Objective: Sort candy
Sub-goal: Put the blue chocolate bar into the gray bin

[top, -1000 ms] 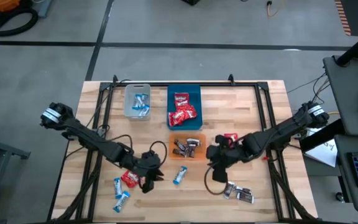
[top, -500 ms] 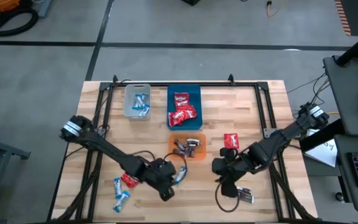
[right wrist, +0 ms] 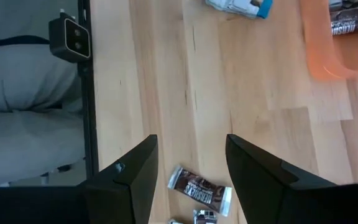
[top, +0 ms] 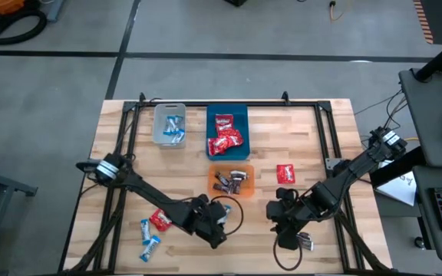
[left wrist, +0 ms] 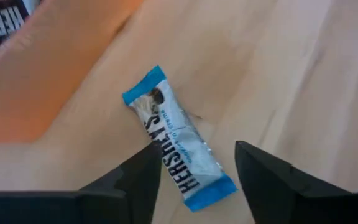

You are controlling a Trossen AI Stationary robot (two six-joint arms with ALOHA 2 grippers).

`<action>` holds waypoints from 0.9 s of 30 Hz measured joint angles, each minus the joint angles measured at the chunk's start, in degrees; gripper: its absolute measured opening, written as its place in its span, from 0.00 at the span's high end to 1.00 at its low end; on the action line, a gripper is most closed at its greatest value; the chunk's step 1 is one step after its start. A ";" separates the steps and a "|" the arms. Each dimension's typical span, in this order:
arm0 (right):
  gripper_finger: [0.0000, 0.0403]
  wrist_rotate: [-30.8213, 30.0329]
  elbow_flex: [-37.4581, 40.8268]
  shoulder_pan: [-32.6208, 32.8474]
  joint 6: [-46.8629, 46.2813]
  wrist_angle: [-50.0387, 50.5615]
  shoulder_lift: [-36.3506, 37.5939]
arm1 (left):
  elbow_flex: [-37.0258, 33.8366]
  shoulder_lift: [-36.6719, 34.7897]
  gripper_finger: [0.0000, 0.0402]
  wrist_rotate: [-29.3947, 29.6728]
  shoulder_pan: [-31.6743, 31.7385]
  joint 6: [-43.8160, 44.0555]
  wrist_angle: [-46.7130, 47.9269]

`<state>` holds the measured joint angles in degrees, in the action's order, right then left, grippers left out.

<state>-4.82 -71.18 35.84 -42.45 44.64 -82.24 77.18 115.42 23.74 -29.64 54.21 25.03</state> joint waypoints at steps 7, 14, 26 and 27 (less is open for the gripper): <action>0.55 -1.23 0.13 0.46 -0.47 -0.10 0.00 | 1.67 4.42 0.47 0.35 0.27 0.34 -0.04; 0.55 -2.72 0.22 0.43 -0.43 -0.11 -0.02 | 2.04 5.85 0.64 0.64 0.14 0.32 0.06; 0.55 -4.80 0.24 0.41 3.53 -0.15 -0.02 | 3.48 2.28 0.93 -8.62 -0.58 -4.70 6.94; 0.55 -4.91 0.24 0.40 4.14 -0.17 -0.02 | 3.93 1.07 0.93 -8.97 -0.78 -5.41 8.56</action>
<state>-9.73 -70.94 36.24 -38.30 44.47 -82.26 81.11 116.49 14.77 -30.42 48.80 33.59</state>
